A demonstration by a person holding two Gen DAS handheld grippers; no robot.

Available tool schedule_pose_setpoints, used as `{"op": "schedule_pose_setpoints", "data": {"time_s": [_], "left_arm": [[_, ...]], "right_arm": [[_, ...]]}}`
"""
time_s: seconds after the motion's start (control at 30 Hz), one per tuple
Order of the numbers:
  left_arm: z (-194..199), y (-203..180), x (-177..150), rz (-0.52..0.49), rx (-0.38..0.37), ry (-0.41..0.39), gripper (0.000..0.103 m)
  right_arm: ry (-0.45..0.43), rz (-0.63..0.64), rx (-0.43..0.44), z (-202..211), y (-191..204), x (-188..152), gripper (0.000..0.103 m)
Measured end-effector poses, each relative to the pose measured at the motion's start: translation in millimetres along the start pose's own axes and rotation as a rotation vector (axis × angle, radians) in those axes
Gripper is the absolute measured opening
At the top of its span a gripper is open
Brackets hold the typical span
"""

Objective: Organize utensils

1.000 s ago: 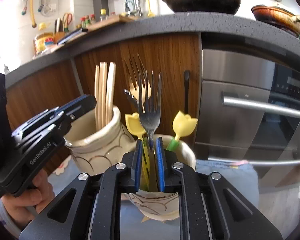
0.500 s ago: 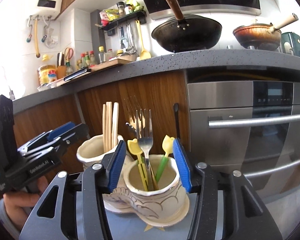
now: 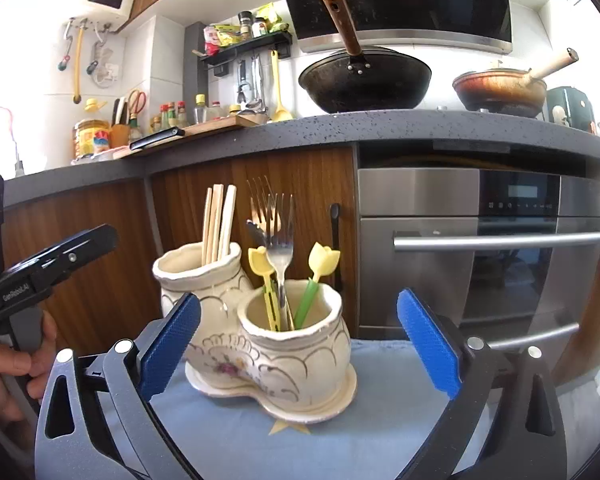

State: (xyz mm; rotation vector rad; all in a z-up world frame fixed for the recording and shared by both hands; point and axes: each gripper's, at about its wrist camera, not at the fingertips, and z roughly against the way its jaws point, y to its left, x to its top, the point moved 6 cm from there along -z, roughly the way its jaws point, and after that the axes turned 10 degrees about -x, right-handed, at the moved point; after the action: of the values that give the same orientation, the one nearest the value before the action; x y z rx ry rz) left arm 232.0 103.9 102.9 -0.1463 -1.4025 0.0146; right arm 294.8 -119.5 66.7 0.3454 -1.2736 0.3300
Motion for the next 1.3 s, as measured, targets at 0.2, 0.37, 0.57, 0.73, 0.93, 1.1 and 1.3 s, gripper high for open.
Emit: {"op": "schedule_pose_setpoints", "data": {"time_s": [0.2,0.37,0.57,0.73,0.93,1.1,1.3], "left_arm": [[20.0,-2.7,-8.3,-0.003,-0.002,-0.019,0.098],[30.0,-11.0,-23.0,-0.019,0.0,-0.008,0.098],[35.1,-19.7,-36.3,-0.037,0.0,-0.012,0.098],[35.2,-26.1,-45.1,-0.07,0.028,-0.019,0.098],[32.0,-30.3,-53.3,-0.086,0.046,-0.015,0.098],[30.2,-34.4,-56.0,-0.104,0.047,-0.006,0.098],[29.7,-32.5,-56.4,-0.091,0.054,-0.001,0.098]], "right_arm": [[0.001,-0.013,-0.017,11.6,-3.8,-9.0,0.098],[-0.024,0.002,-0.035,23.1,-1.1,-17.8,0.098],[-0.038,-0.001,-0.041,33.1,2.1,-26.5,0.098],[-0.047,0.006,-0.042,34.9,5.2,-30.6,0.098],[-0.049,0.035,-0.035,35.0,11.9,-34.7,0.098],[-0.048,0.037,-0.032,35.7,13.2,-35.0,0.098],[-0.047,0.034,-0.033,35.9,13.5,-35.0,0.098]]}}
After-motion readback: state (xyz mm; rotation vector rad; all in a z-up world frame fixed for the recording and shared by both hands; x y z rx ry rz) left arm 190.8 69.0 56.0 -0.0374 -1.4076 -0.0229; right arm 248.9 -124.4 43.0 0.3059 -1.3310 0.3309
